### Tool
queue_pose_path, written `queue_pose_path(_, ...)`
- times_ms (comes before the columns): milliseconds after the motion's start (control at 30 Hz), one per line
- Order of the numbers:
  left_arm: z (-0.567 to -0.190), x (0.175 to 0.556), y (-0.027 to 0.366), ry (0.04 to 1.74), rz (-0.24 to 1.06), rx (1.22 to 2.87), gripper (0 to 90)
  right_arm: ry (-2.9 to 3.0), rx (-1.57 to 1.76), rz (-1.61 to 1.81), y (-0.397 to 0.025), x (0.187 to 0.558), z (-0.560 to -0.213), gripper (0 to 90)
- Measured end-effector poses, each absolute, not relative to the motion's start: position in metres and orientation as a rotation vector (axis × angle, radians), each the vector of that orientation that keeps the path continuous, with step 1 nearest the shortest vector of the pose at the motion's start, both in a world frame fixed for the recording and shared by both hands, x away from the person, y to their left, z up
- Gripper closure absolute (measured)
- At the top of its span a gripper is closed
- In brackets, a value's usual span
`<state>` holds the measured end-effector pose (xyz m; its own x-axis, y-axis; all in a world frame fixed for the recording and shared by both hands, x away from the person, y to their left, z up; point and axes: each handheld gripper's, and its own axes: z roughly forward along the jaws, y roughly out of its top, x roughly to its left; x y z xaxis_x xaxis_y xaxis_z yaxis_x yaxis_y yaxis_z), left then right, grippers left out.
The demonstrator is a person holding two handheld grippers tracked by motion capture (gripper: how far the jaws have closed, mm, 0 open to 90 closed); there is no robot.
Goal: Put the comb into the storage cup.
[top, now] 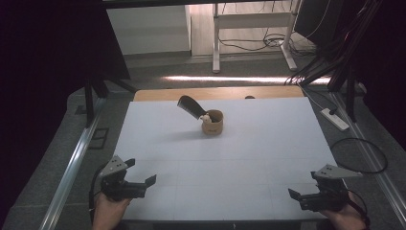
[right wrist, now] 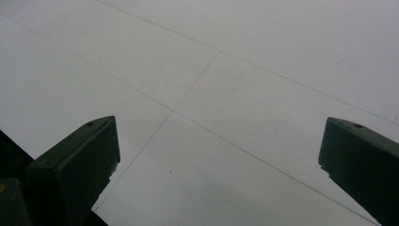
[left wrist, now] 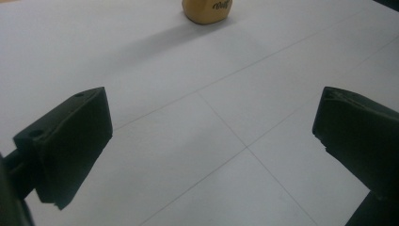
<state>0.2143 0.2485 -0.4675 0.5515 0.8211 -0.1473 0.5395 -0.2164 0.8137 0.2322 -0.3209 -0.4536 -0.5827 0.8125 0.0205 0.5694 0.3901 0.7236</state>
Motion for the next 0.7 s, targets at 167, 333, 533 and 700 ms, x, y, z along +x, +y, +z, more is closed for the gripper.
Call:
queue_pose_path(167, -0.468, 0.210, 0.249, 1.118, 0.397, 1.908, 0.0, 2.315, 1.204, 1.006, -0.321, 0.232, -0.454, 0.0)
queue_pose_path(333, -0.470, 0.204, 0.251, 1.134, 0.404, 1.914, 0.0, 2.315, 1.205, 1.007, -0.321, 0.232, -0.454, 0.0)
queue_pose_path(533, -0.472, 0.196, 0.255, 1.156, 0.407, 1.917, 0.0, 2.314, 1.208, 1.006, -0.321, 0.232, -0.454, 0.0)
queue_pose_path(700, -0.474, 0.190, 0.256, 1.172, 0.414, 1.933, 0.0, 2.313, 1.210, 1.005, -0.321, 0.232, -0.454, 0.0)
